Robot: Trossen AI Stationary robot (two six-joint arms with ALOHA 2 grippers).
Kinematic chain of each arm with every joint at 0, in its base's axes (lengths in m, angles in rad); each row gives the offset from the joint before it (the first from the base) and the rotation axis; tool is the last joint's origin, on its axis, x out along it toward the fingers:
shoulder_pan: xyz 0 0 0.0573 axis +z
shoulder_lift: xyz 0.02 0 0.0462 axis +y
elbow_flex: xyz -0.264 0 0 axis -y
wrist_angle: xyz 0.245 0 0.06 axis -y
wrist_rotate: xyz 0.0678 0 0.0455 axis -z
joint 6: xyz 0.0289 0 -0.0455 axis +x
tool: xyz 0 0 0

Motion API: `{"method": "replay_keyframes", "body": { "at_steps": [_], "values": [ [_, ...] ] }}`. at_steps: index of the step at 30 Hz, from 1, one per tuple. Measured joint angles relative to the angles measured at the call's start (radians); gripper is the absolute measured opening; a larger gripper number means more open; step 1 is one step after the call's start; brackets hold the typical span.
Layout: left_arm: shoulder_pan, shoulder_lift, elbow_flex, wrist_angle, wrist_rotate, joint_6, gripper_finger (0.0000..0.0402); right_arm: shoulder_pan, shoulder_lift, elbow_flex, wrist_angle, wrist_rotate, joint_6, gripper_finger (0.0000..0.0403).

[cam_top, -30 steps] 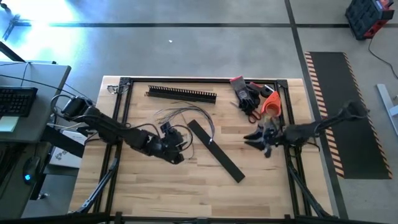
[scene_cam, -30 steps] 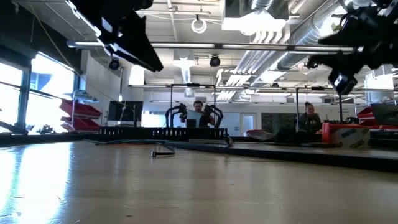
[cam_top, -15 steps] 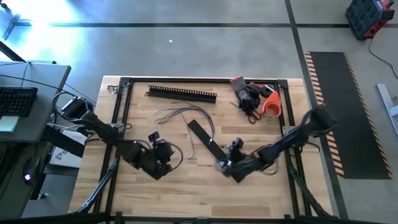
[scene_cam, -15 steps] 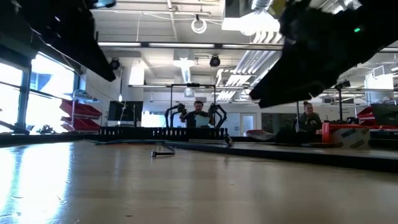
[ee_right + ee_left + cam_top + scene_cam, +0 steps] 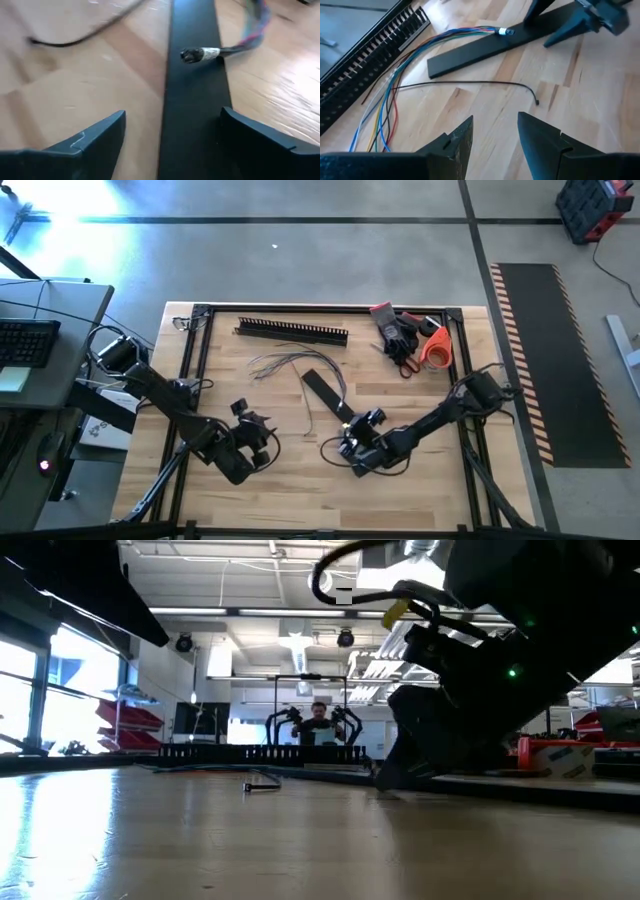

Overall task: Ziptie cables
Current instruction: Wrap the black zip tie around the cables

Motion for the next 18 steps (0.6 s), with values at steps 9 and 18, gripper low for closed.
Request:
{"method": "replay_keyframes", "body": {
  "at_steps": [9,18],
  "values": [
    [0.0,0.0,0.0,-0.001,0.0,0.0,0.0129,0.102,-0.055,-0.003,-0.389,-0.08,0.48,0.0217],
    [0.0,0.0,0.0,-0.007,0.0,0.001,0.0129,0.328,-0.16,-0.007,-0.746,-0.407,0.938,0.0184]
  ]
}}
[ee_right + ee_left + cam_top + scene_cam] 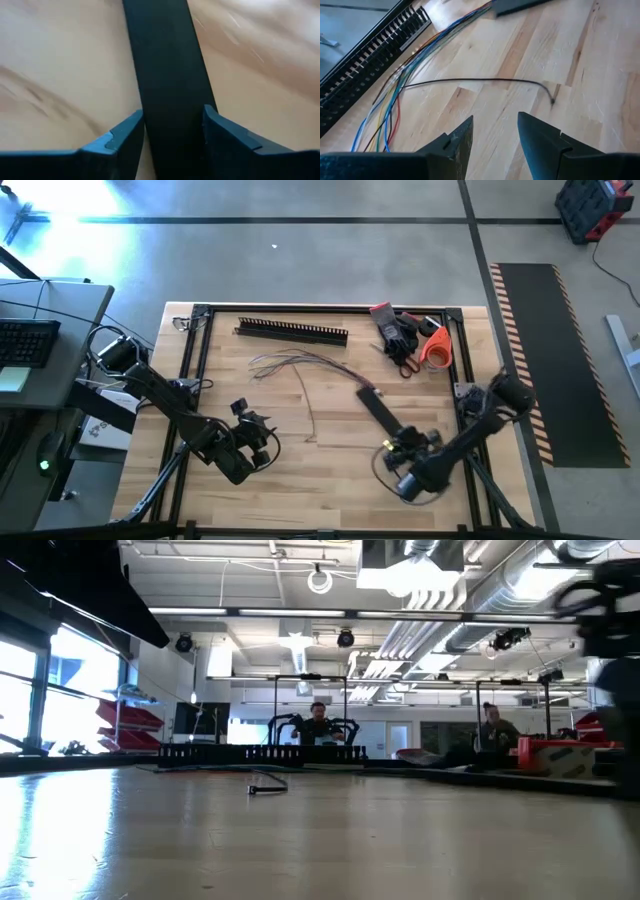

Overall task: Ziptie cables
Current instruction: Wrap the black zip tie around the cables

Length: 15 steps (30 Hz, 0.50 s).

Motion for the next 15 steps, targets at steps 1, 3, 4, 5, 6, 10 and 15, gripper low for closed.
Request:
{"method": "replay_keyframes", "body": {
  "at_steps": [1,3,4,5,6,10,15],
  "values": [
    [0.0,0.0,0.0,0.0,0.0,0.0,0.0129,0.025,-0.009,0.0,-0.028,-0.05,0.044,0.0184],
    [0.0,0.0,0.0,0.0,-0.002,0.0,0.0129,0.071,-0.025,-0.002,-0.078,-0.131,0.133,0.0183],
    [0.0,0.0,0.0,0.0,-0.005,0.0,0.0129,0.091,-0.033,-0.002,-0.1,-0.153,0.172,0.0183],
    [0.0,0.0,0.0,0.0,-0.005,0.0,0.0129,0.109,-0.041,-0.003,-0.121,-0.171,0.205,0.0183],
    [0.0,0.0,0.0,0.0,-0.005,0.0,0.0129,0.123,-0.053,-0.003,-0.136,-0.189,0.216,0.0183],
    [-0.001,0.0,0.0,0.001,-0.004,0.0,0.0129,0.135,-0.128,-0.003,-0.178,-0.214,0.185,0.0183],
    [-0.012,-0.002,0.0,0.003,-0.003,-0.009,0.0129,0.113,-0.258,0.035,-0.168,-0.094,-0.03,0.0183]
  ]
}}
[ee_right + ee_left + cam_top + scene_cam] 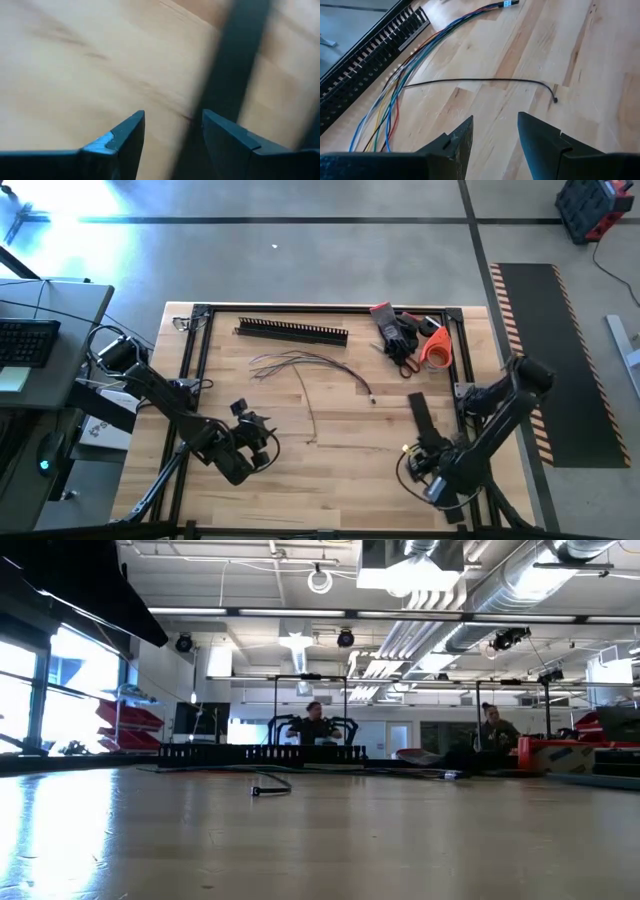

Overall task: Ziptie cables
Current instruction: Wrap the black zip tie around the cables

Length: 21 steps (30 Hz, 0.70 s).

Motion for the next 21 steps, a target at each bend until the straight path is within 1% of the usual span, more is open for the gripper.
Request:
{"method": "replay_keyframes", "body": {
  "at_steps": [2,3,4,5,7,9,10,12,14,16,18,21],
  "values": [
    [-0.005,-0.002,0.0,0.0,-0.007,-0.016,0.0129,-0.029,-0.055,0.02,0.077,0.102,-0.176,0.0183],
    [-0.007,-0.002,0.0,-0.001,-0.009,-0.027,0.0129,-0.047,-0.079,0.022,0.152,0.148,-0.306,0.0183],
    [-0.008,-0.002,0.0,-0.005,-0.008,-0.042,0.0129,-0.071,-0.097,0.022,0.241,0.173,-0.451,0.0183],
    [-0.008,-0.002,0.0,-0.009,-0.009,-0.057,0.0129,-0.102,-0.11,0.018,0.34,0.178,-0.611,0.0183],
    [-0.003,-0.005,0.0,-0.012,-0.005,-0.073,0.0129,-0.182,-0.121,0.006,0.499,0.143,-0.886,0.0183],
    [0.005,-0.007,0.0,-0.013,0.008,-0.084,0.0129,-0.273,-0.106,-0.014,0.623,0.101,-1.09,0.0183],
    [0.007,-0.007,0.0,-0.015,0.015,-0.086,0.0129,-0.317,-0.092,-0.029,0.666,0.1,-1.166,0.0183],
    [0.017,-0.008,0.0,-0.017,0.036,-0.086,0.0129,-0.401,-0.068,-0.055,0.681,0.148,-1.253,0.0183],
    [0.025,-0.014,0.0,-0.019,0.064,-0.075,0.0129,-0.48,-0.05,-0.081,0.662,0.232,-1.266,0.0183],
    [0.028,-0.015,0.0,-0.019,0.087,-0.067,0.0129,-0.553,-0.044,-0.124,0.666,0.284,-1.252,0.0183],
    [0.028,-0.015,0.0,-0.019,0.108,-0.067,0.0129,-0.621,-0.044,-0.175,0.716,0.287,-1.25,0.0183],
    [0.028,-0.015,0.0,-0.019,0.111,-0.061,0.0129,-0.7,-0.044,-0.258,0.854,0.194,-1.284,0.0183]
  ]
}}
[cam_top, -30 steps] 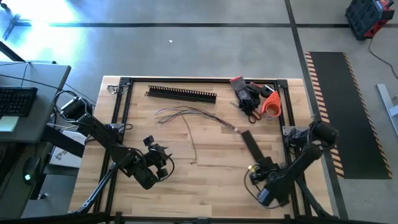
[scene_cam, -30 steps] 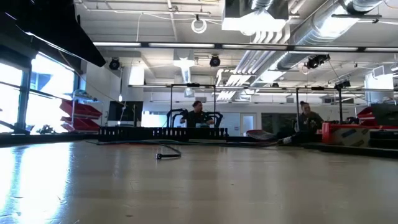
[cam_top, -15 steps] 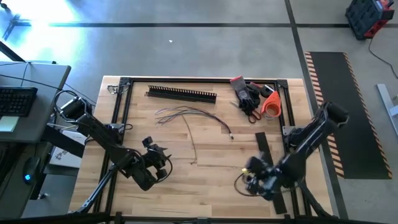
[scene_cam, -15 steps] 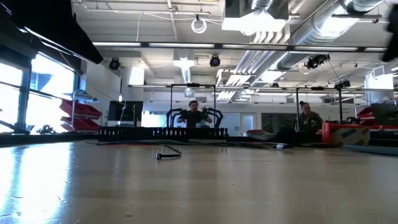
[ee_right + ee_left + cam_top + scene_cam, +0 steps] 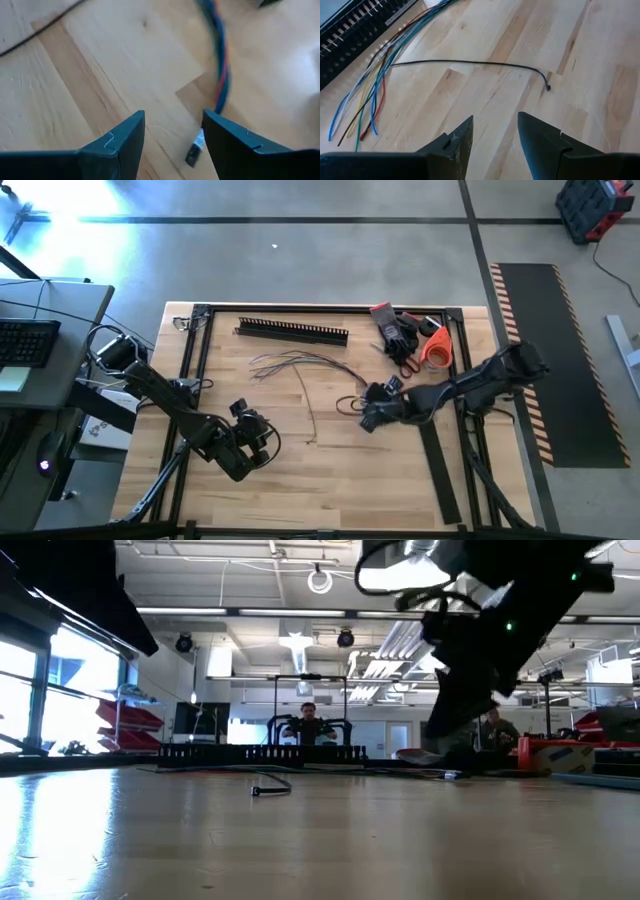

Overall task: Ziptie cables
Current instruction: Wrap the black zip tie around the cables

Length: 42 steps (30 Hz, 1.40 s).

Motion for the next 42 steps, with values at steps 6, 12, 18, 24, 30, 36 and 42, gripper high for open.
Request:
{"method": "replay_keyframes", "body": {
  "at_steps": [6,12,18,24,30,36,42],
  "values": [
    [0.024,-0.005,-0.012,0.025,-0.004,0.025,0.0129,-0.096,0.007,-0.14,0.145,-0.074,0.02,0.018],
    [0.168,-0.122,-0.186,0.185,0.087,0.121,0.0122,-0.12,0.004,-0.185,0.173,-0.142,0.003,0.0093],
    [0.348,-0.287,-0.313,0.611,0.208,0.605,0.0107,-0.1,0.004,-0.174,0.218,-0.17,-0.061,0.0014],
    [0.492,-0.273,-0.319,0.919,0.379,1.13,0.0117,-0.094,0.004,-0.033,0.195,-0.163,-0.198,0.0005],
    [0.589,-0.129,-0.319,1.144,0.584,1.351,0.0165,-0.083,0.004,0.171,0.02,-0.153,-0.319,0.0002],
    [0.604,0.112,-0.298,1.443,0.484,1.637,0.0201,-0.058,0.003,0.307,-0.077,-0.153,-0.361,0.0001],
    [0.604,0.318,-0.188,1.558,0.424,1.728,0.0207,-0.016,0.003,0.351,-0.087,-0.153,-0.367,0.0]
  ]
}}
